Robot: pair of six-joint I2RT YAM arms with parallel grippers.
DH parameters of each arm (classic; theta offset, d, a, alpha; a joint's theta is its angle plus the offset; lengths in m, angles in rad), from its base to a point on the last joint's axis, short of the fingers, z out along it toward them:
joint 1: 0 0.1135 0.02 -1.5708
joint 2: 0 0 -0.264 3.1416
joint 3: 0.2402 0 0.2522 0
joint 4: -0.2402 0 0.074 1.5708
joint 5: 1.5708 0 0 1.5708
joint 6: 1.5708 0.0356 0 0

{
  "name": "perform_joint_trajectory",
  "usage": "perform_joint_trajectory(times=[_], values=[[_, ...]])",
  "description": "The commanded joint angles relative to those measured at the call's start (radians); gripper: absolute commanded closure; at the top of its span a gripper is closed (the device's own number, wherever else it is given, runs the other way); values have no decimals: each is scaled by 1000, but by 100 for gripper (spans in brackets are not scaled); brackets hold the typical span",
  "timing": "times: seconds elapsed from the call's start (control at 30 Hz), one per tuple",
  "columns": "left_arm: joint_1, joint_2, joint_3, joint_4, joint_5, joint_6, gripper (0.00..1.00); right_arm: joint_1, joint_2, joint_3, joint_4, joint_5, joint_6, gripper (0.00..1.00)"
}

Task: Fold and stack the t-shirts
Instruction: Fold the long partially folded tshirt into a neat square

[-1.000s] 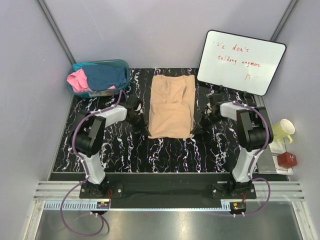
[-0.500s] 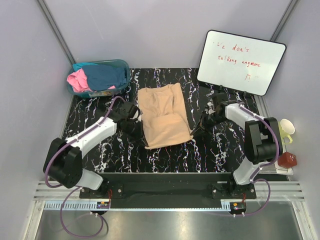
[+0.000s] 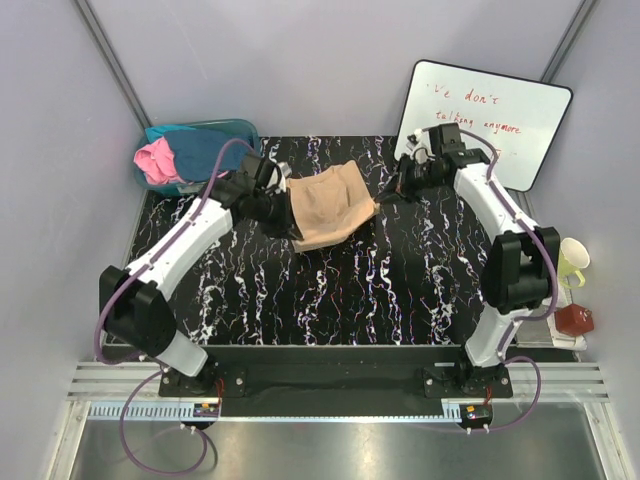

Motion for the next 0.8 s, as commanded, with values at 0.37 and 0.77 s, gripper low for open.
perform_joint_trajectory(times=[0.37,0.77], values=[[200,285,325,102,14,27,100,9,426,414,150,-27,6,100],[318,591,596,191,79,-13,100,9,937,1203,169,-55,159,96]])
